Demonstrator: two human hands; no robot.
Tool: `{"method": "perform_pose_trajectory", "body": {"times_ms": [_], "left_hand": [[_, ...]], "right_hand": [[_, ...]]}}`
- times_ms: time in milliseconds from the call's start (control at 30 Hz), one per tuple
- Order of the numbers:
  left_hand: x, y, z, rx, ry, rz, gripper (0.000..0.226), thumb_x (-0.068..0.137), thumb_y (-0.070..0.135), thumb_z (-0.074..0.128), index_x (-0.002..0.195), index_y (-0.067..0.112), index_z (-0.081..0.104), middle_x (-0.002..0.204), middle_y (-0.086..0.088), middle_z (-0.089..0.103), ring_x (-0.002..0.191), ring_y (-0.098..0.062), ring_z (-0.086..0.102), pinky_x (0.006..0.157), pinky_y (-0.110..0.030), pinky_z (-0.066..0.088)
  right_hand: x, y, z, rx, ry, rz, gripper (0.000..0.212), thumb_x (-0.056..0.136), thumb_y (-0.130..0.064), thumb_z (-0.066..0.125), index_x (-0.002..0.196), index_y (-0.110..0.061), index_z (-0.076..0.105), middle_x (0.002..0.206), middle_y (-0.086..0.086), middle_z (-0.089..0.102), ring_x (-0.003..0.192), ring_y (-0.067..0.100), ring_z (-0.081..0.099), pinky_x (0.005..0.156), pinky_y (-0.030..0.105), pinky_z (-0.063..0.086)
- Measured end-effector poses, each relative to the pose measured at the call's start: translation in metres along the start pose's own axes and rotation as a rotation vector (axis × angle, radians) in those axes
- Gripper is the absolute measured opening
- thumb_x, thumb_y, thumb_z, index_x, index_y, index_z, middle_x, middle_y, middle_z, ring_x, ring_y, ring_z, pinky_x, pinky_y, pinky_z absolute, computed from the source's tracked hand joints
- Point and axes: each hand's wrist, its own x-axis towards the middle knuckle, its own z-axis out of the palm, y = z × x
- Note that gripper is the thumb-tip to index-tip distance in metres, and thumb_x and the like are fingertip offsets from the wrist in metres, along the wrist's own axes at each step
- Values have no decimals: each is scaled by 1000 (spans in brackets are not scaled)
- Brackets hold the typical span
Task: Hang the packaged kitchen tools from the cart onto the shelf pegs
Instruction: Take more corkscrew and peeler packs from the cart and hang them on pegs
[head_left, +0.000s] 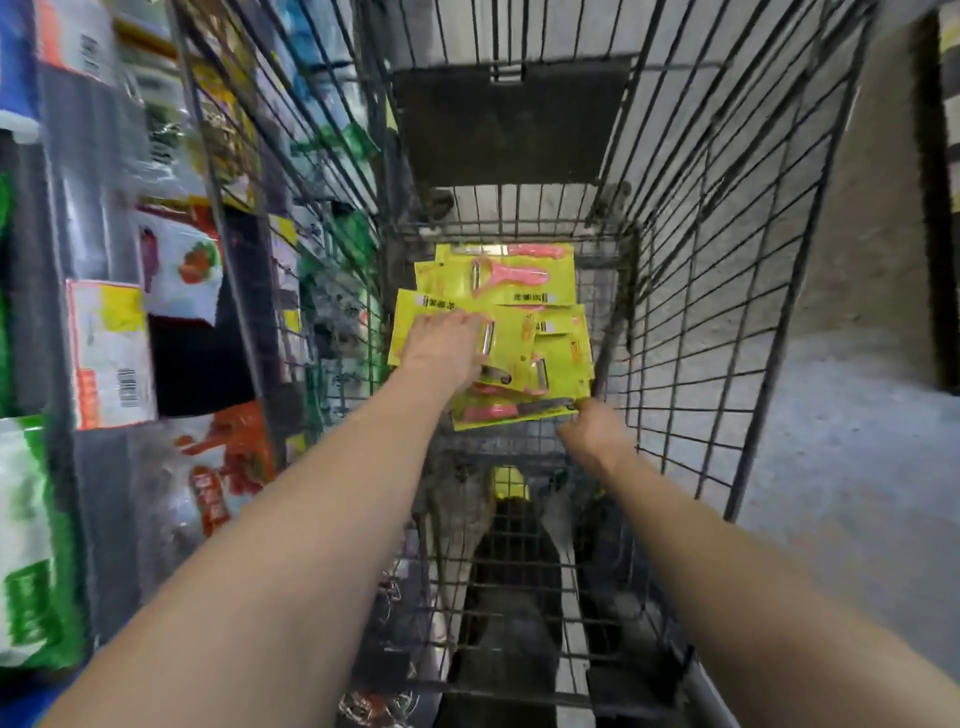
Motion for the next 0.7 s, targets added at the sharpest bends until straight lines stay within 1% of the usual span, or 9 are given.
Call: {"method": "perform_pose_trajectory", "body": {"times_ms": [100, 167, 233, 300, 367, 467, 533, 600, 700], "left_hand": [[33, -3, 10, 47, 18, 49, 63, 93, 42, 68, 147, 19, 45, 150, -9, 50, 139, -33, 46, 114, -50, 37], [49, -8, 17, 68, 11, 61, 79, 90, 48, 72, 153, 16, 37, 160, -11, 38, 148, -32, 36, 120, -53, 29], [61, -16, 24, 70, -3, 64, 96, 86, 55, 72, 159, 15, 24, 162, -12, 34, 151, -32, 31, 122, -53, 25], [69, -25, 34, 83, -11, 72, 106, 84, 63, 70, 162, 16, 16, 161, -13, 35, 151, -32, 30, 124, -51, 23], [72, -31, 43, 87, 21, 91, 102, 82, 66, 70, 159, 17, 24, 158, -14, 38, 149, -33, 34, 125, -50, 22], [70, -30, 48, 141, 113, 89, 108, 75, 70, 74, 156, 16, 29, 145, -17, 46, 139, -37, 43, 123, -52, 26], [67, -28, 48, 210, 129, 85, 110, 72, 71, 76, 154, 14, 31, 144, -20, 46, 137, -40, 43, 122, -53, 29], [62, -29, 47, 217, 118, 76, 102, 71, 68, 79, 148, 15, 38, 147, -21, 44, 140, -41, 41, 121, -53, 31], [52, -31, 40, 117, 73, 45, 84, 70, 62, 83, 132, 15, 51, 137, -17, 54, 131, -37, 49, 112, -51, 40]], "right_hand": [[20, 1, 18, 73, -10, 39, 37, 97, -27, 56, 126, -6, 63, 125, 21, 66, 114, 38, 62, 87, 36, 51], [33, -1, 28, 171, 8, 83, 40, 96, -35, 59, 126, -9, 64, 126, 17, 66, 117, 38, 62, 91, 37, 50], [47, 2, 35, 349, 86, 184, 42, 88, -37, 67, 119, -10, 60, 116, 17, 70, 106, 37, 67, 86, 40, 55], [57, 5, 42, 499, 161, 285, 52, 84, -31, 73, 124, -9, 48, 117, 17, 69, 104, 36, 68, 81, 36, 53], [60, 6, 45, 557, 204, 340, 61, 86, -26, 75, 132, -8, 40, 123, 18, 65, 112, 37, 65, 81, 35, 48], [62, 5, 50, 594, 243, 360, 60, 88, -25, 75, 133, -8, 39, 124, 17, 63, 113, 36, 63, 78, 33, 44], [67, 7, 55, 621, 244, 339, 60, 85, -25, 79, 128, -10, 41, 122, 16, 64, 108, 36, 65, 83, 36, 53], [68, 9, 55, 667, 246, 316, 63, 80, -26, 83, 126, -12, 42, 118, 14, 65, 103, 33, 66, 87, 44, 57], [64, 10, 47, 799, 247, 251, 64, 77, -17, 83, 128, -14, 44, 108, 8, 66, 94, 25, 66, 86, 42, 58]]}}
